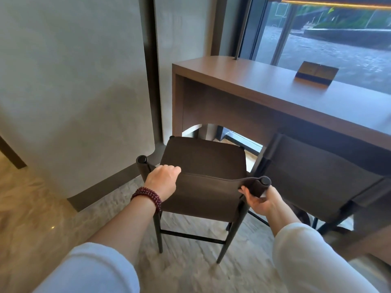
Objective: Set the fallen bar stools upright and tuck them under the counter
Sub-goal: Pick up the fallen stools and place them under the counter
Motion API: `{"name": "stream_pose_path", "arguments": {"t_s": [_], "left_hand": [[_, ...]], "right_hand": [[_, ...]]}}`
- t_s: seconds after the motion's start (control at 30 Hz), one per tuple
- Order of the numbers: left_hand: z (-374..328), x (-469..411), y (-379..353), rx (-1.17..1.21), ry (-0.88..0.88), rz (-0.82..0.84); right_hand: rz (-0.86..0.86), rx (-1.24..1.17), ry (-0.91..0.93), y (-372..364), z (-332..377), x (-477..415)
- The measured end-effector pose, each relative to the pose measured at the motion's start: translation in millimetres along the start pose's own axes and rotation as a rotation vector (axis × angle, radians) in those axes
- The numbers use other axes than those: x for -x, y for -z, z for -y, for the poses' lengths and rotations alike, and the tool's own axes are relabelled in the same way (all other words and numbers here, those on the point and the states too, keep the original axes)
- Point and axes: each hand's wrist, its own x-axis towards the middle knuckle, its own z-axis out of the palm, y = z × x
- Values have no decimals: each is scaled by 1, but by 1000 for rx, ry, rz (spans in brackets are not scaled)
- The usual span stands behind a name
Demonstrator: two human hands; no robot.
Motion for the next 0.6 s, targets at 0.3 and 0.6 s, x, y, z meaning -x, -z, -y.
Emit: {"name": "stream_pose_path", "arguments": {"t_s": [0.3, 0.6], "left_hand": [[-4, -20, 4, -42, -33, 85], [-2, -24, 3, -50, -14, 152]], "right_hand": [[41, -20, 86, -7, 2, -10], [72, 6, 97, -10, -7, -5]]}}
